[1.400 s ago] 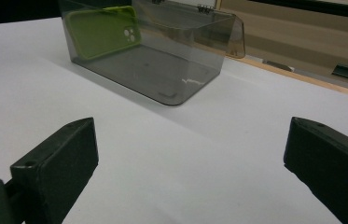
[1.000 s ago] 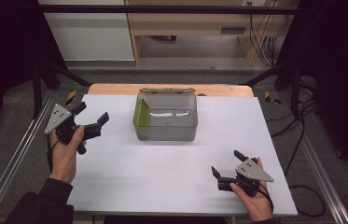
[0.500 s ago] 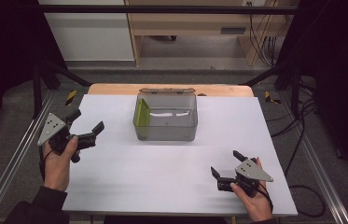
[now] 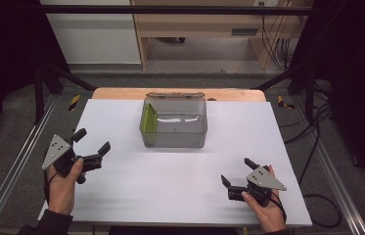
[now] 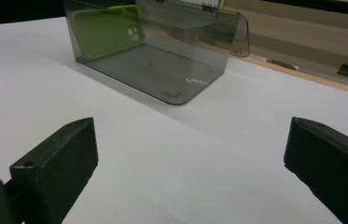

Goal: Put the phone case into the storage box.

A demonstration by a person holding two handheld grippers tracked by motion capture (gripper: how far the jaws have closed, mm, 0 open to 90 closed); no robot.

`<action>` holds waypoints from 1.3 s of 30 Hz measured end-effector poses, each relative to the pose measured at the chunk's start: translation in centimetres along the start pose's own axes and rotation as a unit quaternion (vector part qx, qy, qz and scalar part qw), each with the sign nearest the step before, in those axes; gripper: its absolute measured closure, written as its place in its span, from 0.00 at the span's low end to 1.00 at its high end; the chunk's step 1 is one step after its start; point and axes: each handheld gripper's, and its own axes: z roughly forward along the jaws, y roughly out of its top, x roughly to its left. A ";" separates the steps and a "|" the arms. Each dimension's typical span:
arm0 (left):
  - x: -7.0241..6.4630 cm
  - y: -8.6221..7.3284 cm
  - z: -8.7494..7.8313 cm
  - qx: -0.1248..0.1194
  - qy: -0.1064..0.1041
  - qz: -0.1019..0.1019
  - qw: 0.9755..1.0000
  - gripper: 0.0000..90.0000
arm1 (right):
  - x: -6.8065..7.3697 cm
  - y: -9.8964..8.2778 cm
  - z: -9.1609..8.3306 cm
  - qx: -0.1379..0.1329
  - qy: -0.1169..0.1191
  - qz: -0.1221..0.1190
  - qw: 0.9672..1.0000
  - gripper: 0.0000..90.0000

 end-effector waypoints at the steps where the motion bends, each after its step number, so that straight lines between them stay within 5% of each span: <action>1: -0.1 -0.1 -0.1 0.000 -0.001 0.000 1.000 0.01 | 0.0 0.0 0.0 0.000 0.000 0.000 1.000 0.04; 14: -0.5 -2.0 -1.5 -0.004 -0.005 -0.018 1.000 0.01 | -0.1 -0.1 0.0 0.003 0.001 0.000 1.000 0.04; 39: -1.7 -4.0 -2.9 -0.012 -0.008 0.001 1.000 0.01 | -1.0 0.0 -0.5 -0.012 -0.013 0.000 1.000 0.04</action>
